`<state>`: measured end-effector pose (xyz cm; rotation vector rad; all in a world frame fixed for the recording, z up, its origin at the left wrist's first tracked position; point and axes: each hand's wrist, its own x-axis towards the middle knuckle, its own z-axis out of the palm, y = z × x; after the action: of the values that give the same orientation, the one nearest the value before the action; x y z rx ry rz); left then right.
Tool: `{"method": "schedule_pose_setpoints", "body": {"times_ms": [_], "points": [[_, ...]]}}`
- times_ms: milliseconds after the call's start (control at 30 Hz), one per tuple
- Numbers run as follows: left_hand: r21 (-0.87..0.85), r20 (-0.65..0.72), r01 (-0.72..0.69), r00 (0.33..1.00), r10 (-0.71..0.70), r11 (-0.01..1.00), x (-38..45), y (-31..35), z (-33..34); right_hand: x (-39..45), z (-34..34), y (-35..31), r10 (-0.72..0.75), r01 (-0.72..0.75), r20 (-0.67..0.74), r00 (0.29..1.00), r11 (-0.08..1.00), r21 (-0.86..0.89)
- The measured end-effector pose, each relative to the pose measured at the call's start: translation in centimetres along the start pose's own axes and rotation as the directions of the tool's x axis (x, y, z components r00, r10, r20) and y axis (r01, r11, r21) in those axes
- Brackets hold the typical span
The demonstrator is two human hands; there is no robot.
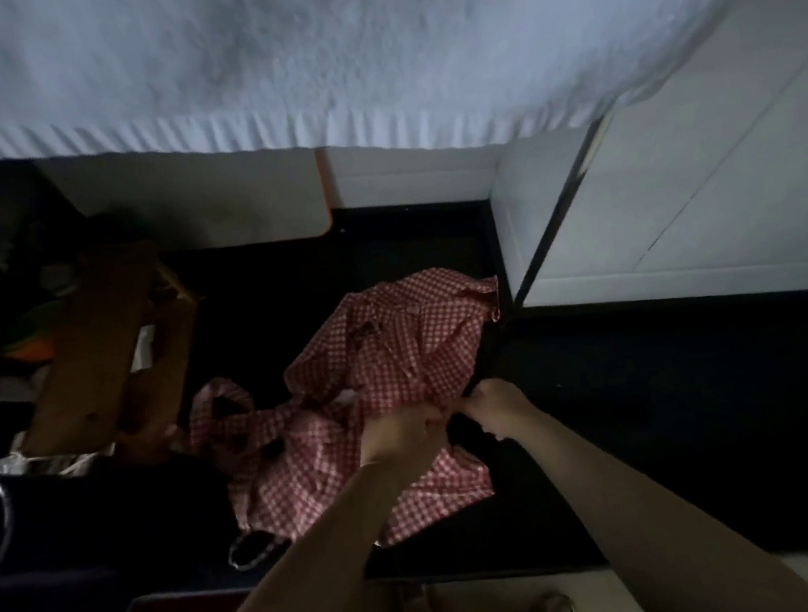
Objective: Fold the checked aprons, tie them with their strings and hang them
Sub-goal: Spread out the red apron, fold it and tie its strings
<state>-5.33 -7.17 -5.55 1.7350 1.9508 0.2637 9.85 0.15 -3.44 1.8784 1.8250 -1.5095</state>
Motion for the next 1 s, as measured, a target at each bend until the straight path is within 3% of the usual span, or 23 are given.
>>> {"method": "schedule_pose_setpoints", "body": {"times_ms": [33, 100, 200, 267, 400, 500, 633, 733, 867, 1000], "points": [[0.057, -0.152, -0.050, 0.987, 0.058, 0.997, 0.1, -0.2, -0.3, -0.2, 0.7, 0.4, 0.016, -0.017, 0.020, 1.000, 0.999, 0.052], [0.094, -0.268, 0.050, 0.963, -0.023, 0.994, 0.4, -0.8, -1.1, -0.2, 1.9, 1.4, 0.014, -0.018, 0.030, 0.999, 0.988, 0.153], [0.065, -0.064, 0.294, 0.955, -0.290, 0.953, 0.9, -1.9, -1.6, 0.5, 3.1, 2.5, 0.072, -0.064, -0.076, 0.994, 0.992, 0.108], [0.037, 0.031, 0.350, 0.936, -0.351, 0.936, 1.2, -2.0, -1.3, 0.4, 2.8, 2.8, 0.088, -0.075, -0.130, 0.988, 0.991, 0.107], [-0.012, 0.017, 0.339, 0.941, -0.338, 0.941, 1.5, 1.5, -0.6, -0.3, -1.7, 4.6, 0.128, -0.114, -0.195, 0.972, 0.990, 0.081], [-0.057, -0.025, 0.281, 0.959, -0.282, 0.958, 2.4, 4.9, 0.4, -0.9, -5.8, 7.6, 0.239, -0.193, -0.283, 0.929, 0.965, 0.180], [-0.002, 0.132, 0.181, 0.975, -0.179, 0.983, 4.0, 12.0, 3.8, -2.9, -13.5, 13.3, 0.358, -0.227, -0.426, 0.831, 0.917, 0.329], [0.008, 0.235, 0.118, 0.965, -0.116, 0.993, 4.3, 17.6, 7.2, -4.0, -18.3, 17.8, 0.311, -0.128, -0.536, 0.784, 0.927, 0.352], [0.112, 0.230, 0.046, 0.971, -0.071, 0.993, 4.1, 25.3, 12.3, -4.3, -22.2, 24.5, 0.011, 0.083, -0.479, 0.878, 0.981, 0.175], [0.222, 0.268, 0.003, 0.961, -0.064, 0.975, 3.5, 31.2, 16.3, -4.0, -23.4, 30.2, -0.060, -0.076, -0.455, 0.888, 0.958, -0.275]]}}
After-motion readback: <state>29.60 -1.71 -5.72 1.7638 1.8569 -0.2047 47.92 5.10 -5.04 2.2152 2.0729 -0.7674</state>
